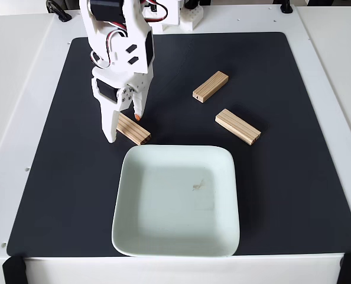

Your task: Pick up the wooden block and place them on the plate.

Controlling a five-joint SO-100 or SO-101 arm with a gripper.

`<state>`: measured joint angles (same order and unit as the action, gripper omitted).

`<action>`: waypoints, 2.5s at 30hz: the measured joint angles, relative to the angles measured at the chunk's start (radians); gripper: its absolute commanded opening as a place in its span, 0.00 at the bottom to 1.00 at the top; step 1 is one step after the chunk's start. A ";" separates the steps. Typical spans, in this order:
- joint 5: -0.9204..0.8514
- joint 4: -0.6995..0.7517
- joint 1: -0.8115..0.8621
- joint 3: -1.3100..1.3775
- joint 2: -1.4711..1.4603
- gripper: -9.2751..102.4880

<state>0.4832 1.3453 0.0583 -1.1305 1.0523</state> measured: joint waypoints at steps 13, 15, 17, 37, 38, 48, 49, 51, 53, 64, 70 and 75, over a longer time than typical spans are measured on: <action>0.000 0.000 0.000 0.000 0.000 0.35; 0.000 0.000 -0.006 0.000 0.000 0.35; 0.000 0.000 -0.012 0.000 0.000 0.35; 0.000 0.002 -0.012 0.061 -0.063 0.12; 0.000 0.002 -0.012 0.061 -0.063 0.07; 0.000 -0.008 -0.008 0.003 -0.029 0.08; 0.000 -0.012 -0.011 -0.028 0.000 0.08; 0.000 -0.006 -0.012 -0.101 0.078 0.08; 0.000 0.000 -0.032 -0.189 0.187 0.08; -0.201 -0.129 -0.155 -0.463 0.765 0.08; -0.333 -0.383 -0.190 -0.451 0.750 0.08; -0.388 -0.520 -0.230 -0.305 0.532 0.08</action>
<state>0.0951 0.8253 -0.1718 -1.4358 1.5846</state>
